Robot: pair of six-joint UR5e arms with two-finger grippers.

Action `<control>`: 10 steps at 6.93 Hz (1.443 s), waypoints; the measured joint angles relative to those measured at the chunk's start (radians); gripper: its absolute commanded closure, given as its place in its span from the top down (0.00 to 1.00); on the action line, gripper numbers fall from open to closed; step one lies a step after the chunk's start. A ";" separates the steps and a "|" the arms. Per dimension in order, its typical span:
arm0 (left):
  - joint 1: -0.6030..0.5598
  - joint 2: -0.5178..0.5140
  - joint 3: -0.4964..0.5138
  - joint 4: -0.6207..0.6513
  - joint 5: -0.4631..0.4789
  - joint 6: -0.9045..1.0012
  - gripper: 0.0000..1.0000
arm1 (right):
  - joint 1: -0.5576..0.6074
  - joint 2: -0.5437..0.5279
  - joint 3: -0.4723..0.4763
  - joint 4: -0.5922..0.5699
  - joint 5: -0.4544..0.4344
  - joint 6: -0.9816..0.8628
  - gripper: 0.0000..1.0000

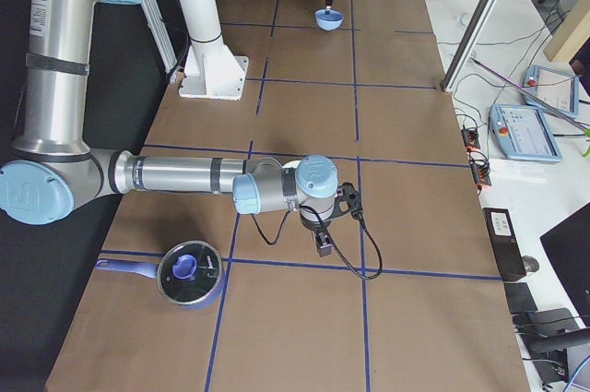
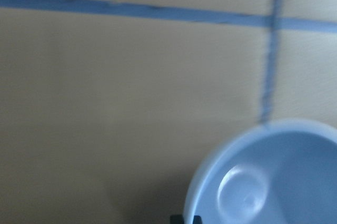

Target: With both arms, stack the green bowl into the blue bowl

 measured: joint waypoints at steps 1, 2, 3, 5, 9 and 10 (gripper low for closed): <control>0.051 -0.102 -0.011 -0.001 0.018 -0.157 0.00 | 0.000 0.001 0.000 0.000 0.000 0.000 1.00; 0.116 -0.195 -0.014 0.004 0.069 -0.281 0.00 | 0.000 0.002 0.000 0.000 0.000 0.000 1.00; 0.184 -0.258 -0.012 0.012 0.145 -0.351 0.00 | 0.000 0.003 0.000 0.000 0.000 0.000 1.00; 0.311 -0.342 -0.002 0.078 0.315 -0.384 0.00 | -0.003 0.005 -0.004 0.000 0.000 0.000 1.00; 0.392 -0.357 0.006 0.128 0.445 -0.384 0.98 | -0.005 0.005 -0.003 0.000 0.006 0.000 1.00; 0.394 -0.352 0.001 0.128 0.477 -0.386 1.00 | -0.005 0.006 -0.003 0.000 0.006 0.000 1.00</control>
